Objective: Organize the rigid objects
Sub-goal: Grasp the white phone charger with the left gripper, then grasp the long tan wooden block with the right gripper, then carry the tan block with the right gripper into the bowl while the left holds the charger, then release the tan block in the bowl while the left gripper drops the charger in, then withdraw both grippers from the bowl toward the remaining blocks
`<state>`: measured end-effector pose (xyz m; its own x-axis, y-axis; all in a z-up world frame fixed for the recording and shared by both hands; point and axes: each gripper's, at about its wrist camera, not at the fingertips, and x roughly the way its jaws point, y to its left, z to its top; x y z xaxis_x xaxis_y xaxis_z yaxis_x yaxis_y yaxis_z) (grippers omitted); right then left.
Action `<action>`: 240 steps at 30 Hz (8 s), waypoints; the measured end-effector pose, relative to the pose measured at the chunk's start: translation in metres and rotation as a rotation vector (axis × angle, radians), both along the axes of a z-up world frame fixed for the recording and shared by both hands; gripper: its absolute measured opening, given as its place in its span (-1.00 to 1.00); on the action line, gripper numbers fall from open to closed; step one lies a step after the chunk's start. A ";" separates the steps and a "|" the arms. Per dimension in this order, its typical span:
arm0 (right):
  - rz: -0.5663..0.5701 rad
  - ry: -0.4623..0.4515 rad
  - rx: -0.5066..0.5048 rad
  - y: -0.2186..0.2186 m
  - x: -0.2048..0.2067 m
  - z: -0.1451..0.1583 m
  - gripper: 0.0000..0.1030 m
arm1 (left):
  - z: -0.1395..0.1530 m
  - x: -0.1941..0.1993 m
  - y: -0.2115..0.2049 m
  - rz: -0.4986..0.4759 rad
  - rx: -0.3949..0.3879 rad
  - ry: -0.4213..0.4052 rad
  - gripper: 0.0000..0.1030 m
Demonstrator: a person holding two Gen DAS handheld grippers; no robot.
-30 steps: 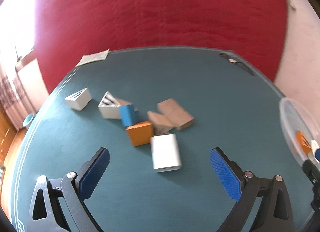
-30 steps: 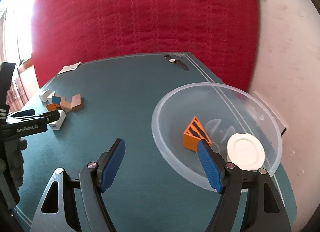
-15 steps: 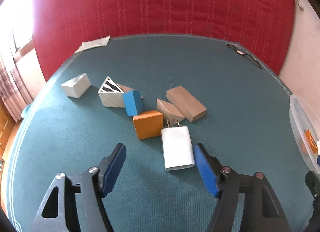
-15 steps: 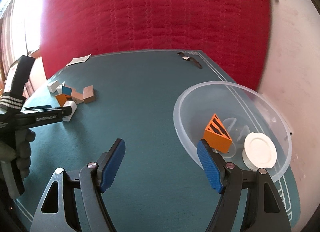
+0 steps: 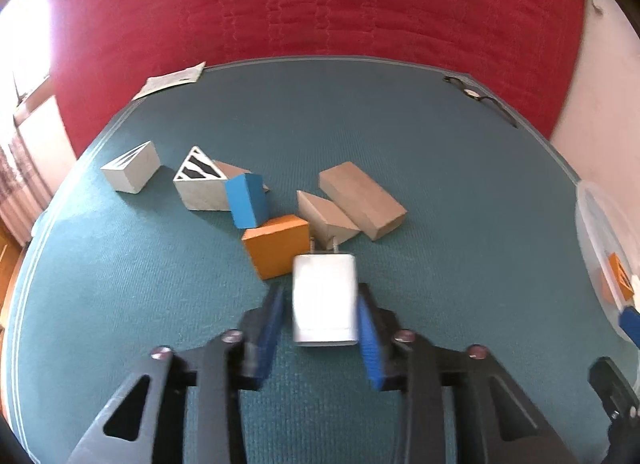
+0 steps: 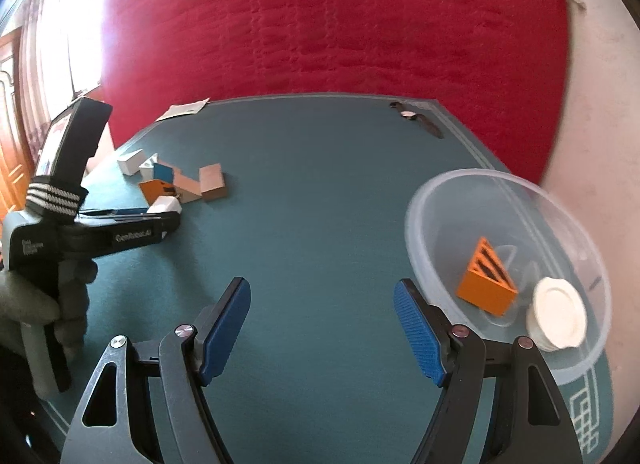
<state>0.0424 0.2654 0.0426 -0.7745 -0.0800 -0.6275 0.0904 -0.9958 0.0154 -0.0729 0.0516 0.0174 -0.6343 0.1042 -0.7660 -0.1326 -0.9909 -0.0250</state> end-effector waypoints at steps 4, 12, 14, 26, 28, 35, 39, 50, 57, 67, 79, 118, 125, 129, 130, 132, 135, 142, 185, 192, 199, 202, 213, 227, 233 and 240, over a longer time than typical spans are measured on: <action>0.035 -0.011 -0.018 -0.012 -0.013 0.002 0.46 | 0.001 0.003 -0.005 -0.038 0.023 -0.003 -0.39; 0.104 -0.064 -0.063 -0.042 -0.054 -0.002 0.46 | 0.005 0.017 -0.021 -0.052 0.018 0.007 -0.39; 0.119 -0.091 -0.082 -0.049 -0.067 -0.005 0.46 | 0.006 0.021 -0.026 -0.049 0.021 0.012 -0.39; 0.222 -0.147 -0.073 -0.101 -0.136 -0.009 0.19 | 0.006 0.028 -0.053 -0.041 0.074 -0.012 -0.39; 0.231 -0.168 -0.068 -0.107 -0.146 -0.014 0.10 | 0.005 0.030 -0.055 -0.037 0.074 -0.013 -0.39; 0.247 -0.191 -0.058 -0.119 -0.166 -0.020 -0.02 | 0.002 0.031 -0.061 -0.035 0.084 -0.021 -0.39; 0.253 -0.199 -0.076 -0.119 -0.169 -0.020 -0.14 | 0.002 0.030 -0.063 -0.034 0.100 -0.025 -0.39; 0.236 -0.178 -0.014 -0.125 -0.171 -0.022 -0.21 | 0.001 0.030 -0.063 -0.025 0.094 -0.012 -0.37; 0.231 -0.159 0.088 -0.136 -0.168 -0.024 -0.36 | 0.000 0.030 -0.062 -0.027 0.081 0.002 -0.35; 0.199 -0.158 0.026 -0.106 -0.141 -0.024 -0.38 | 0.001 0.032 -0.062 -0.042 0.089 0.006 -0.38; 0.175 -0.130 -0.099 -0.058 -0.096 -0.004 -0.41 | 0.004 0.044 -0.042 -0.094 0.100 -0.001 -0.38; 0.143 -0.081 -0.061 -0.028 -0.050 0.009 -0.45 | 0.021 0.060 -0.004 -0.155 0.106 0.021 -0.38; 0.072 -0.046 -0.080 0.007 -0.035 0.021 -0.45 | 0.027 0.062 0.014 -0.188 0.103 0.028 -0.38; 0.019 -0.027 -0.090 0.029 -0.029 0.026 -0.45 | 0.029 0.064 0.024 -0.209 0.100 0.032 -0.38; 0.005 -0.022 -0.091 0.034 -0.027 0.027 -0.45 | 0.030 0.063 0.026 -0.213 0.099 0.032 -0.38; -0.028 -0.014 -0.093 0.047 -0.025 0.028 -0.45 | 0.030 0.064 0.029 -0.220 0.097 0.033 -0.38; -0.082 -0.008 -0.099 0.067 -0.022 0.028 -0.45 | 0.030 0.063 0.034 -0.232 0.094 0.032 -0.38; -0.187 -0.019 -0.123 0.108 -0.014 0.021 -0.45 | 0.033 0.064 0.048 -0.263 0.084 0.031 -0.38; -0.359 0.018 -0.265 0.179 -0.001 0.015 -0.31 | 0.052 0.061 0.194 -0.554 0.113 0.067 -0.38; -0.354 0.021 -0.258 0.179 -0.001 0.013 -0.31 | 0.050 0.051 0.201 -0.539 0.160 0.075 0.08; -0.355 0.020 -0.256 0.178 -0.001 0.013 -0.31 | 0.044 0.051 0.192 -0.493 0.122 0.081 0.14; -0.354 0.020 -0.255 0.178 -0.002 0.013 -0.31 | 0.042 0.052 0.189 -0.474 0.100 0.089 0.22; -0.338 0.017 -0.228 0.167 0.002 0.009 -0.29 | 0.041 0.051 0.175 -0.410 0.053 0.109 0.74; -0.289 0.041 -0.135 0.134 0.005 0.011 -0.28 | 0.040 0.041 0.140 -0.331 0.062 0.104 0.76; -0.253 0.050 -0.103 0.116 0.007 0.012 -0.28 | 0.038 0.035 0.115 -0.274 0.065 0.097 0.76; -0.209 0.038 -0.075 0.093 0.008 0.009 -0.26 | 0.030 0.034 0.093 -0.230 0.054 0.087 0.76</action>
<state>0.0505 0.3586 0.0512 -0.8020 0.0388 -0.5960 -0.1156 -0.9891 0.0910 -0.0388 0.1451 0.0479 -0.6522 0.2929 -0.6991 -0.3588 -0.9317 -0.0556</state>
